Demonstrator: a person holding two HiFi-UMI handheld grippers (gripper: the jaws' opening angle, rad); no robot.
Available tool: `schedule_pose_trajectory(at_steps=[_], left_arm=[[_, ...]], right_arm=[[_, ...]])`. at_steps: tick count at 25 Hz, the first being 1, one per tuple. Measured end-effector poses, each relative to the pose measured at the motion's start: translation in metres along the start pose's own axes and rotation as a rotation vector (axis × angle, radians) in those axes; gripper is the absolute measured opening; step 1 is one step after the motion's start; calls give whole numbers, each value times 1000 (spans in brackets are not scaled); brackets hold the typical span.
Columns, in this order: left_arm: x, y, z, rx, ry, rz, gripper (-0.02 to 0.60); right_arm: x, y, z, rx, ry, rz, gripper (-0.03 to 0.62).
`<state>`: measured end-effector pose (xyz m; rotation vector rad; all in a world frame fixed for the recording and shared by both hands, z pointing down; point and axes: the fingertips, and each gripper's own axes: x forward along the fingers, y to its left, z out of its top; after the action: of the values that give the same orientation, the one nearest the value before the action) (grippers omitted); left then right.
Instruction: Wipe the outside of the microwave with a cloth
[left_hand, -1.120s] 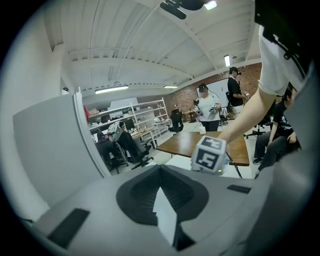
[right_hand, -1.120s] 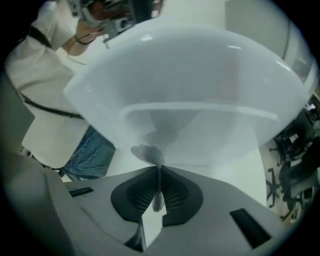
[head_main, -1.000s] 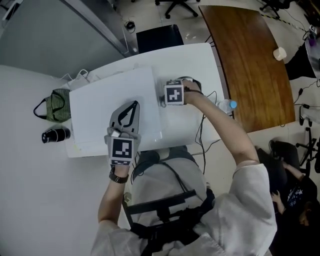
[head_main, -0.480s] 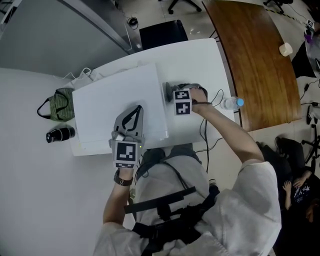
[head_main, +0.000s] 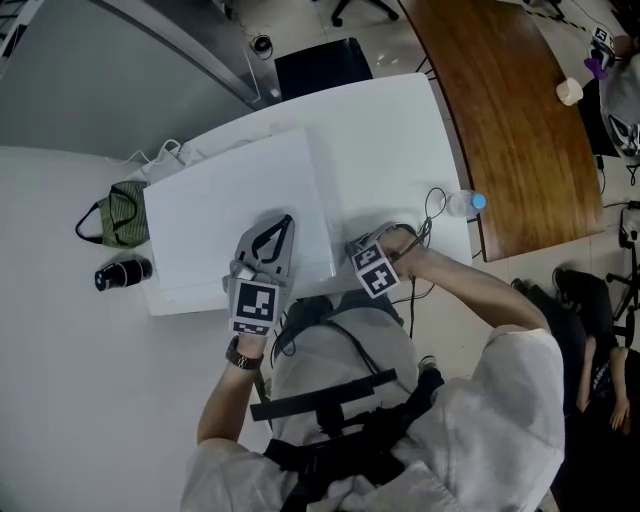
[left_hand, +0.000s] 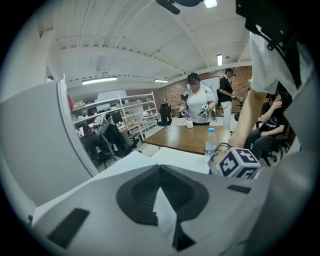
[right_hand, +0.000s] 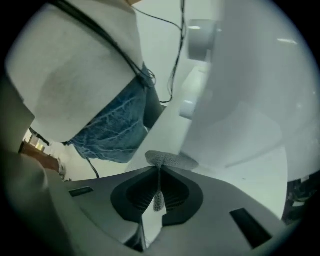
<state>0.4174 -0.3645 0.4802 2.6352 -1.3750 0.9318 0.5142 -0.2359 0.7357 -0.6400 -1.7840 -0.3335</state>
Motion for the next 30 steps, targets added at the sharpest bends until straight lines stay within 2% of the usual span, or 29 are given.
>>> schedule_pose_trajectory(at_steps=[4,9,12,15,18,22,26,30], left_arm=[[-4,3,2,-3,9,21,29],[-13,10,-2,3,19,32,29],[-24,16,-5,5,19,36,29],[-42,25,-11,-8,6,49,29],[-67,33,-22,-27,-24,56,29],[-107,34,-38,-32,-82,28,29],[-173,26,-82,-28,-181,-21,29],[-261,16,-130,-75,-266,-24,29]], right_arm=[[-18,-91,-35,162,-3,-146,18],[-48,-213,-73,400,-67,-339,18],[-82,-270,-95,573,-115,-523,18],[-133,-293,-104,683,-158,-715,18],[-177,-279,-83,740,-241,-830,18],[-230,-216,-13,797,-390,-991,18],[-252,-132,84,864,-400,-1195,18],[-238,-56,195,959,-477,-1323,18]])
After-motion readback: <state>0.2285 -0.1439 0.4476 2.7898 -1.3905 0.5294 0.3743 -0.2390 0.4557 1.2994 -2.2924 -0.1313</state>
